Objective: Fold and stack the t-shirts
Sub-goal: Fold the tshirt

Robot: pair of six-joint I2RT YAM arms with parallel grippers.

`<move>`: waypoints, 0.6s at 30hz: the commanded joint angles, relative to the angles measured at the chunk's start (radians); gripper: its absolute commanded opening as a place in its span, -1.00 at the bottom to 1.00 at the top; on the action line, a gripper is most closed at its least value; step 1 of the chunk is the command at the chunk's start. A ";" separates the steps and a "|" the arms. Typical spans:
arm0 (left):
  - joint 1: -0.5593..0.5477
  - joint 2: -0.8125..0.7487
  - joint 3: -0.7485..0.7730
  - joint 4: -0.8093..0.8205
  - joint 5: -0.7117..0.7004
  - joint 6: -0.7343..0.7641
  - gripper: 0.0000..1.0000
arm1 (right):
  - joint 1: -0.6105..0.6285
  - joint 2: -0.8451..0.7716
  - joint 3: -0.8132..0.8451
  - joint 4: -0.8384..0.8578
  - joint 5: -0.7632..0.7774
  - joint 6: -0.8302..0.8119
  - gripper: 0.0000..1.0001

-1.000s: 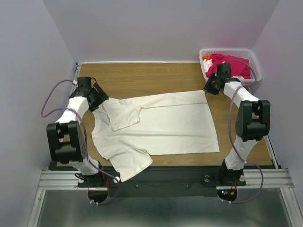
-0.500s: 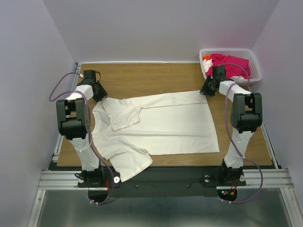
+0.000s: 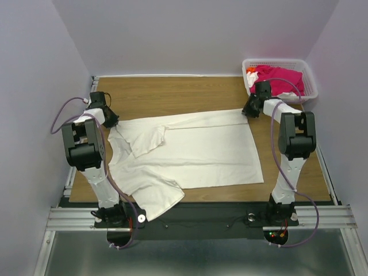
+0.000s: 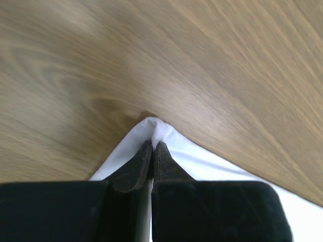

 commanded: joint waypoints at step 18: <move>0.036 -0.076 0.132 -0.057 0.010 0.054 0.51 | 0.064 -0.114 0.024 0.032 -0.018 -0.039 -0.34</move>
